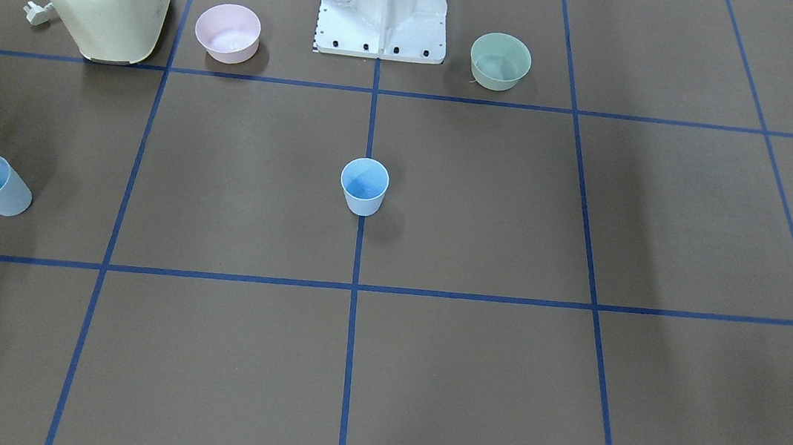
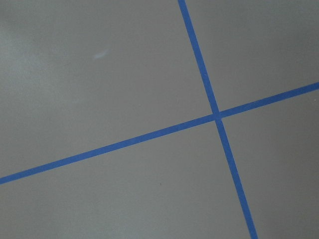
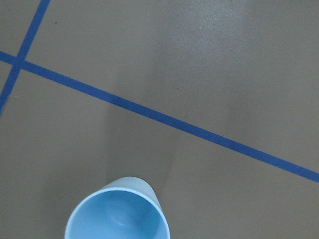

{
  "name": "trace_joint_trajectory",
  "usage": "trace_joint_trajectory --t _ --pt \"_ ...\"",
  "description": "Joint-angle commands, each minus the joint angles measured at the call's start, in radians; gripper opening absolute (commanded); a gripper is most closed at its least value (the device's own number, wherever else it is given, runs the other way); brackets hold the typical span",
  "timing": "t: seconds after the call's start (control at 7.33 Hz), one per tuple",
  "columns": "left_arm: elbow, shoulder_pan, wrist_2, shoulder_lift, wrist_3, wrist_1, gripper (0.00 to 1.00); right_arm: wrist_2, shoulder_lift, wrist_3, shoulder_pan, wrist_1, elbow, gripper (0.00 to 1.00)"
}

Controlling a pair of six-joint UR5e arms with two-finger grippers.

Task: Stack blue cups with both arms
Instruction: 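Grasp the light-blue cup with the right gripper and lift it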

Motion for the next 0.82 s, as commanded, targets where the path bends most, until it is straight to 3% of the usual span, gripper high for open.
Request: trace_joint_trajectory --t 0.0,0.27,0.68 --pt "0.002 0.000 0.000 0.001 0.001 -0.002 0.98 -0.005 0.000 0.001 -0.030 0.003 -0.027 0.74" --pt "0.003 0.001 0.000 0.005 0.001 -0.003 0.98 -0.003 0.010 -0.011 -0.032 0.012 -0.029 0.00" --pt "0.005 0.001 0.000 0.005 0.001 -0.003 0.98 0.004 0.017 -0.011 -0.030 0.030 -0.021 0.00"
